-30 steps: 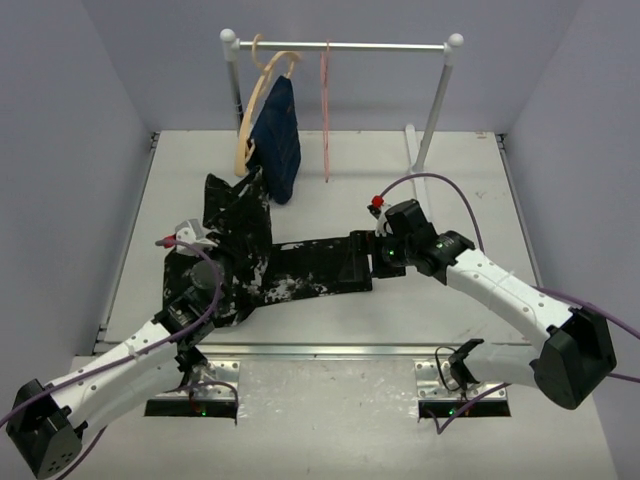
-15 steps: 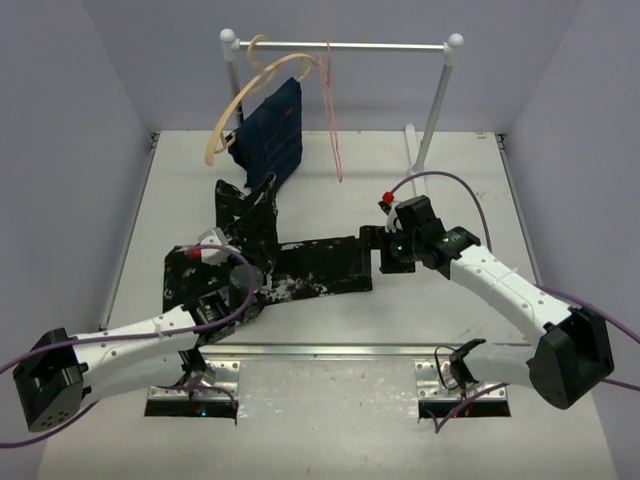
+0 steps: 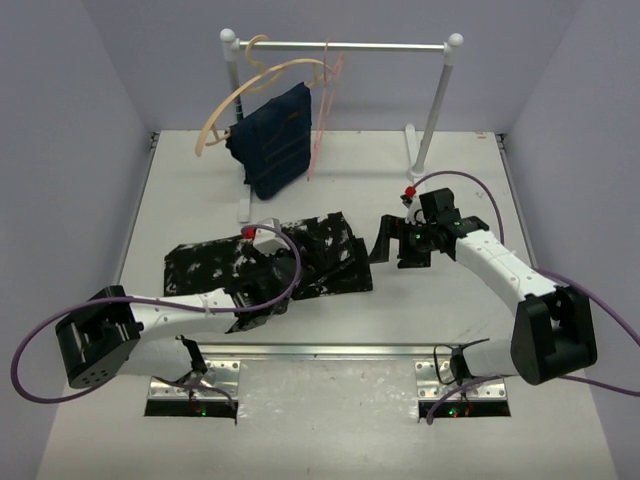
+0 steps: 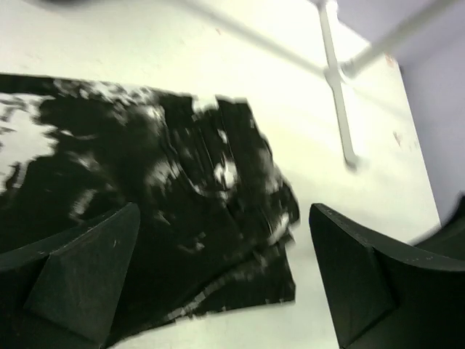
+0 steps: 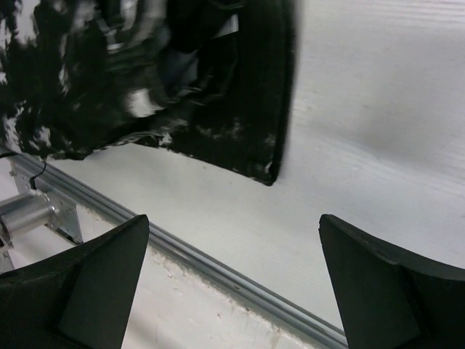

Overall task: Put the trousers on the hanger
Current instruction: Fold the trousers at the center of the board.

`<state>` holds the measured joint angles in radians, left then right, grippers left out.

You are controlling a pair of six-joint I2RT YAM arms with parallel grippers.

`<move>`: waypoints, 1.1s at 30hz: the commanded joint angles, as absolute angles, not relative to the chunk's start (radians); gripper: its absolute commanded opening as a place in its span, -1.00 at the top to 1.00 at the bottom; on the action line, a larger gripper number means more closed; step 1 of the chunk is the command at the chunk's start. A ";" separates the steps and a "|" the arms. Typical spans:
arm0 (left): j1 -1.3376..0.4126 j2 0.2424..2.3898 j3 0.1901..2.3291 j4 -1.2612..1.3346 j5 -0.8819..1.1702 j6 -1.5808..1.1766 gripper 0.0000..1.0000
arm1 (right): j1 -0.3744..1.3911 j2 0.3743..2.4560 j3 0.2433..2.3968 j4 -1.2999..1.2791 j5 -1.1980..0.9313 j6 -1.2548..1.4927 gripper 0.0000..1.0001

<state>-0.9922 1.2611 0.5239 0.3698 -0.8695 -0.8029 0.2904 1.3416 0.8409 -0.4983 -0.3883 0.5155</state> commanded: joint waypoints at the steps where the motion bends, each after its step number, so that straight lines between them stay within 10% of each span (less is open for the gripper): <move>1: -1.003 1.159 0.589 0.243 -0.686 -0.788 -1.00 | 0.204 1.378 0.838 -0.464 -0.450 0.466 -0.98; 13: -0.580 0.743 0.638 -0.382 -0.609 -0.919 -1.00 | 0.305 1.682 1.011 -0.310 -0.598 0.531 -0.98; 25: -0.122 1.024 0.647 -0.449 -0.276 -0.863 -1.00 | 0.341 1.834 1.212 -0.402 -0.462 0.708 -0.97; 33: -0.024 0.984 0.657 -0.511 -0.345 -0.797 -1.00 | 0.430 1.922 1.190 -0.357 -0.451 0.722 -0.21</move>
